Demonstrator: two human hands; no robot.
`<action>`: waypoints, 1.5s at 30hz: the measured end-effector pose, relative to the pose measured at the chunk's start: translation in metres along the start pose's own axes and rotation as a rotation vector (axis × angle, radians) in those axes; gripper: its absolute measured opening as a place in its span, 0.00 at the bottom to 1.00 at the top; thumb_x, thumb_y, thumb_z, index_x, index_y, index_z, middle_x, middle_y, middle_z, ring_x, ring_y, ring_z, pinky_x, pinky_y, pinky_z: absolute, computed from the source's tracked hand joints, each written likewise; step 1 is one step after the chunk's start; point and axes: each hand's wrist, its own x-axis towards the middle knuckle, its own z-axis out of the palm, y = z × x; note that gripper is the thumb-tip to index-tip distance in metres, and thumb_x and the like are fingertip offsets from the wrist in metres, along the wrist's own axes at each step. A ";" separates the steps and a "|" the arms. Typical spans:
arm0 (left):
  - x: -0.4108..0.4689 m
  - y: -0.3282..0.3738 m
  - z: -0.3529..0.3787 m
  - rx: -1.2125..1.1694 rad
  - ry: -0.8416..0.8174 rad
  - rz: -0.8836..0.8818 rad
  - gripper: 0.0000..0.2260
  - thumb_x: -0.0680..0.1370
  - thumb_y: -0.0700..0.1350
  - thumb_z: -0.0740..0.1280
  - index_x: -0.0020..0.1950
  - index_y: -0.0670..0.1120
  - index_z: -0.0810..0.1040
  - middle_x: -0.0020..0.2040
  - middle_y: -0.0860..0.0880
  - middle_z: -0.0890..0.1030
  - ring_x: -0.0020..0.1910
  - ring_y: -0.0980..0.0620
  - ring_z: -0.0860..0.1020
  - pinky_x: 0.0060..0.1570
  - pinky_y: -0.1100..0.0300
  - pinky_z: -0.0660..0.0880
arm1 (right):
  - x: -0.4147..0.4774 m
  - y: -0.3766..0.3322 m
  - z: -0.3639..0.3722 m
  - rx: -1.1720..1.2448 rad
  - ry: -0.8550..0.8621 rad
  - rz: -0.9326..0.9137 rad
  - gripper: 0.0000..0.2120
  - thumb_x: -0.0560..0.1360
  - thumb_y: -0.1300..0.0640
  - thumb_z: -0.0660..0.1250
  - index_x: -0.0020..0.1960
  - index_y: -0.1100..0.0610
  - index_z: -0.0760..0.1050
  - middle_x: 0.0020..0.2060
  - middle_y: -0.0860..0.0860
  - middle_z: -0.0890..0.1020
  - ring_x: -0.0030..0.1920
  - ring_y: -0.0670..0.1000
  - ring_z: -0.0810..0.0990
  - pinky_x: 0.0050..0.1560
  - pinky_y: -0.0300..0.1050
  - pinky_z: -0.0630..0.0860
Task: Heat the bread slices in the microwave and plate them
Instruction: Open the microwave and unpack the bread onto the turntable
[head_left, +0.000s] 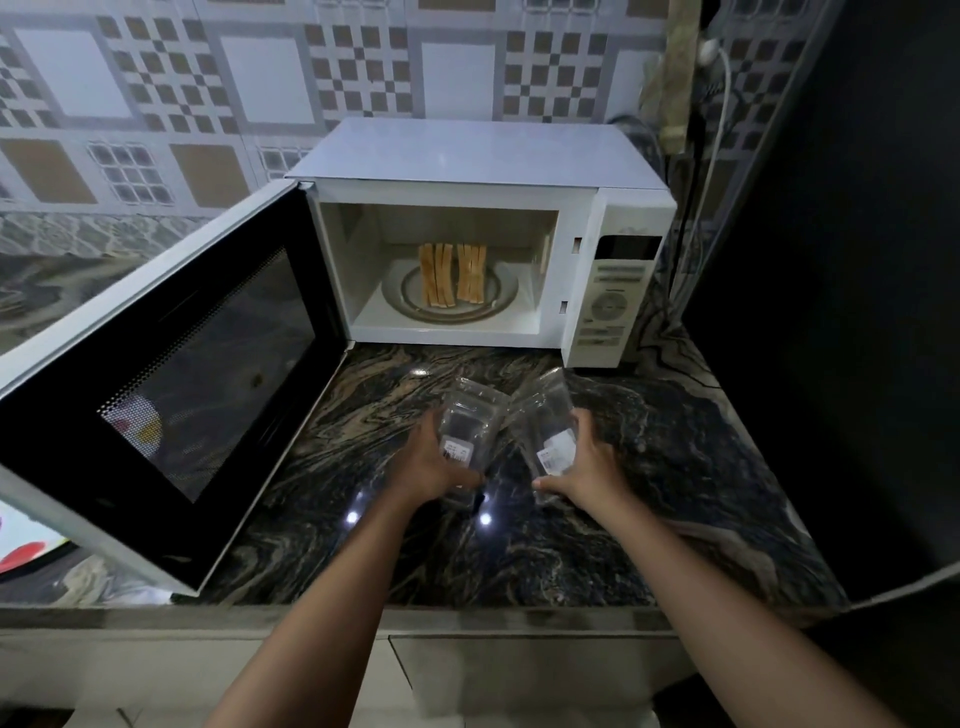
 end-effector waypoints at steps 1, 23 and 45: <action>-0.002 0.002 -0.002 0.002 -0.033 -0.014 0.49 0.51 0.46 0.81 0.67 0.53 0.62 0.60 0.48 0.76 0.55 0.47 0.78 0.56 0.49 0.76 | -0.001 0.000 0.001 0.023 -0.002 0.000 0.46 0.63 0.56 0.79 0.71 0.51 0.54 0.62 0.61 0.73 0.61 0.60 0.72 0.53 0.44 0.70; -0.060 -0.017 -0.025 -0.424 -0.248 -0.011 0.45 0.72 0.29 0.68 0.77 0.54 0.45 0.66 0.44 0.74 0.56 0.50 0.76 0.48 0.67 0.77 | -0.059 -0.014 0.009 0.459 0.031 -0.020 0.47 0.67 0.68 0.74 0.76 0.52 0.52 0.65 0.56 0.75 0.51 0.48 0.76 0.48 0.34 0.74; -0.002 0.188 -0.134 -0.619 -0.054 0.304 0.37 0.73 0.29 0.66 0.75 0.52 0.56 0.64 0.41 0.74 0.54 0.43 0.80 0.51 0.56 0.79 | -0.010 -0.147 -0.136 0.622 0.281 -0.352 0.42 0.68 0.60 0.75 0.74 0.45 0.56 0.72 0.53 0.64 0.68 0.56 0.68 0.49 0.42 0.79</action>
